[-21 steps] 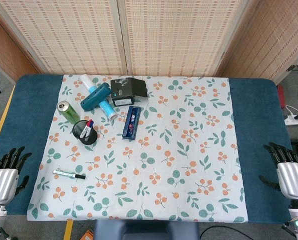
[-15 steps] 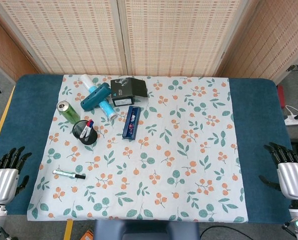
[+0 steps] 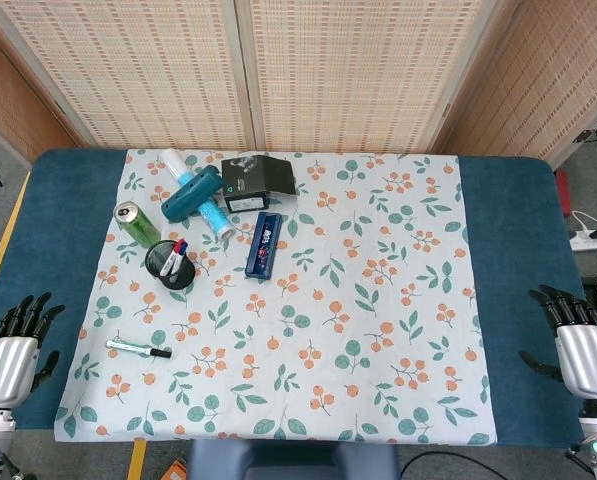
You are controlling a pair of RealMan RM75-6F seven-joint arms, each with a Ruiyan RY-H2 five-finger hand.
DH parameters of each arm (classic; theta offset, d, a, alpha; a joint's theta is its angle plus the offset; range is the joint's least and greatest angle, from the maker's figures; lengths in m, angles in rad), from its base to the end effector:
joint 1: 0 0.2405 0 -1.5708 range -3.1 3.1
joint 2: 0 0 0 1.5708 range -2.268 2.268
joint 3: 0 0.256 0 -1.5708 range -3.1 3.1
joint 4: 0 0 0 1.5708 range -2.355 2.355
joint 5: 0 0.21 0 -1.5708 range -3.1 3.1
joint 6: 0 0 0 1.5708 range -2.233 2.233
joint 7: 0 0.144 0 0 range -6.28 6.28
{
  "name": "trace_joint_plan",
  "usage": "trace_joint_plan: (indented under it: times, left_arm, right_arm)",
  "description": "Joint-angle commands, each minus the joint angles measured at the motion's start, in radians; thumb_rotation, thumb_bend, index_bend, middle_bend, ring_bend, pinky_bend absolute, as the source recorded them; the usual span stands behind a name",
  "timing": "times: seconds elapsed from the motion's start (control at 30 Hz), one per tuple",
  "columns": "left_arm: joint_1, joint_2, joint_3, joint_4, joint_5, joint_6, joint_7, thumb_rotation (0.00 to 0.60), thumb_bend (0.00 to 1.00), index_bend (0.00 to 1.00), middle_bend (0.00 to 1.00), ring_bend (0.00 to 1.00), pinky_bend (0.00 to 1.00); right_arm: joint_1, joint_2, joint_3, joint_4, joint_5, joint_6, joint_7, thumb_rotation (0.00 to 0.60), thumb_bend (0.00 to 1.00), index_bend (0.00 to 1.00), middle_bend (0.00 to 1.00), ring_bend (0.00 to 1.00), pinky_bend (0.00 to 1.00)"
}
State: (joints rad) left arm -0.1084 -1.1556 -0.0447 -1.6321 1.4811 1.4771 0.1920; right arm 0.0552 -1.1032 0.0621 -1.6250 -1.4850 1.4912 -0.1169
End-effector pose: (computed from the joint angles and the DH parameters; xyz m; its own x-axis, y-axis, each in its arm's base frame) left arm -0.3027 0.1865 0.1446 0.5148 0.0087 0.8573 0.8573 -0.0170 -0.5146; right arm -0.3154 -0.1742 0.1663 0.5003 0.0008 0.8659 -0.8654 0.0319 0.5000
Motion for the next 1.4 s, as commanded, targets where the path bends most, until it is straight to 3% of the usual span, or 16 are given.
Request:
trace_joint_plan:
  times: [0.03,0.47,0.8,1.1,1.4]
  left_arm:
    - [0.000,0.000,0.000,-0.001,0.000,0.000,0.001,0.600,0.34,0.19,0.05,0.00,0.13]
    - [-0.008,-0.032,0.018,-0.050,0.009,-0.027,0.029,0.600,0.33,0.19,0.05,0.00,0.13]
    - [-0.072,-0.181,0.004,-0.140,-0.002,-0.096,0.232,0.600,0.33,0.19,0.09,0.01,0.13]
    - [-0.088,-0.282,0.007,-0.124,-0.123,-0.168,0.303,0.600,0.34,0.25,0.19,0.04,0.14]
    - [-0.108,-0.406,-0.014,0.036,-0.202,-0.181,0.351,0.600,0.34,0.32,0.28,0.09,0.17]
  right_arm:
    - [-0.001,0.000,0.000,0.000,-0.002,0.002,0.001,0.600,0.04,0.19,0.13,0.14,0.21]
    - [-0.003,0.002,0.001,0.001,0.003,0.002,0.005,0.600,0.04,0.20,0.13,0.14,0.21]
    - [-0.003,0.004,0.000,0.002,0.004,-0.001,0.012,0.600,0.04,0.20,0.13,0.14,0.21]
    - [-0.002,0.003,-0.001,0.005,0.004,-0.005,0.015,0.600,0.04,0.20,0.13,0.14,0.21]
    - [-0.002,0.004,-0.002,0.003,0.003,-0.007,0.012,0.600,0.04,0.21,0.13,0.14,0.21]
